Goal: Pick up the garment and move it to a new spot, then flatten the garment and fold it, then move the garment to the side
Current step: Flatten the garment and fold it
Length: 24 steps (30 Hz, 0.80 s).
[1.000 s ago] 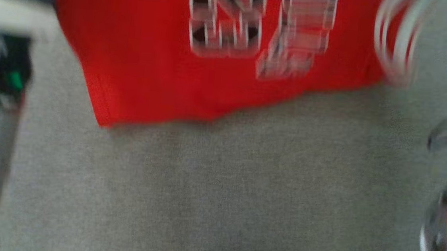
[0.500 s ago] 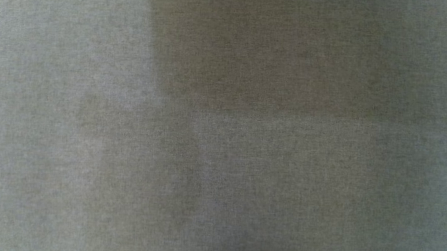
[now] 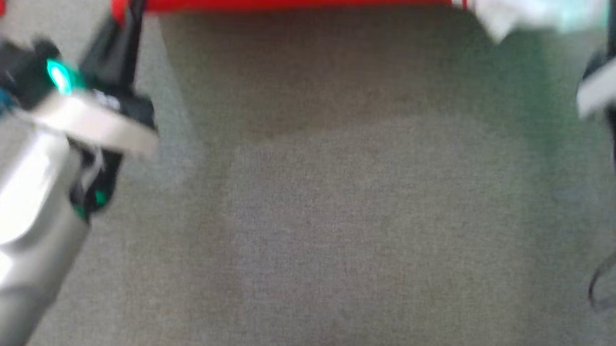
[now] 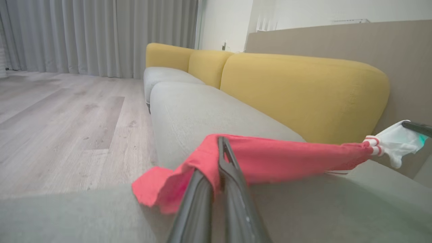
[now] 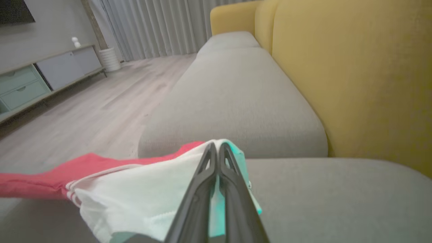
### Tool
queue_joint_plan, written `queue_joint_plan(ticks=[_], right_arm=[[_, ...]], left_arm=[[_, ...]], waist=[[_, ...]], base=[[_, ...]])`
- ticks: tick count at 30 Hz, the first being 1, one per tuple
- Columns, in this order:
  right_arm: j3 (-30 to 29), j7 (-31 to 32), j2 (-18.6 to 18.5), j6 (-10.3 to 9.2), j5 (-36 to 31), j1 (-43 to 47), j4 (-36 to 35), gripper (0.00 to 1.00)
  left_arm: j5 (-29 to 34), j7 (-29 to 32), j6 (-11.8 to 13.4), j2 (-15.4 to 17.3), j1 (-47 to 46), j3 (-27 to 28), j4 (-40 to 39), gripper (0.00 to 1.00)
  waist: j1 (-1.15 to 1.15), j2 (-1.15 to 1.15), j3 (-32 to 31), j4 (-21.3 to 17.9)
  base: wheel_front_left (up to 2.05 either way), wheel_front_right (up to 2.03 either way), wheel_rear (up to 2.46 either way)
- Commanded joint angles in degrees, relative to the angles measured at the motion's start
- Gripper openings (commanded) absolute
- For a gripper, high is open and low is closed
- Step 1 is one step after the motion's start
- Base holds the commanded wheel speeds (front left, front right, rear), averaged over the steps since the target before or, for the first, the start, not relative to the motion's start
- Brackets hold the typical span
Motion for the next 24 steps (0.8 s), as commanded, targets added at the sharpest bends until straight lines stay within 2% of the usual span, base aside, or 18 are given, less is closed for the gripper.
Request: queue_joint_plan(ticks=[1,4,7,10,14,21,24], right_arm=[[-0.74,2.67,0.22,0.4,-1.11,4.04,-5.72,0.0],[-3.2,8.39,1.83,0.4,-3.28,14.24,-12.7,0.0],[-6.12,14.59,4.61,0.4,-5.63,24.07,-19.85,0.0],[-7.9,20.78,7.86,0.4,-7.43,32.97,-27.21,0.0],[-9.26,27.63,10.29,0.4,-7.77,42.42,-35.21,0.0],[-11.96,38.25,12.0,0.4,-6.55,52.77,-44.51,0.0],[-12.4,42.52,12.13,0.4,-5.91,55.38,-46.29,0.0]], left_arm=[[-0.99,0.66,0.1,3.51,1.48,0.71,-2.39,0.0],[-2.98,3.4,0.37,4.18,7.81,-0.99,-3.5,0.0],[-5.06,7.05,2.17,4.86,14.87,-2.48,-6.68,0.0],[-6.52,10.05,5.44,6.12,21.91,-3.4,-11.39,0.0],[-7.92,12.85,9.88,7.94,29.94,-4.12,-17.91,0.0],[-8.22,15.21,17.47,11.21,39.11,-3.76,-27.33,0.0],[-8.46,15.46,19.1,11.84,40.96,-3.42,-29.8,0.0]], waist=[[0.01,0.0,-3.68,0.06],[0.01,0.0,-6.91,0.0],[0.01,0.0,-9.37,-0.21],[0.01,0.0,-10.98,-0.18],[0.01,0.0,-12.07,0.23],[0.01,0.0,-12.32,1.12],[0.01,0.0,-12.31,1.51]], base=[[0.0,0.0,0.0],[0.0,0.0,0.0],[0.0,0.0,0.0],[0.0,0.0,0.0],[0.0,0.0,0.0],[0.0,0.0,0.0],[0.0,0.0,0.0]])
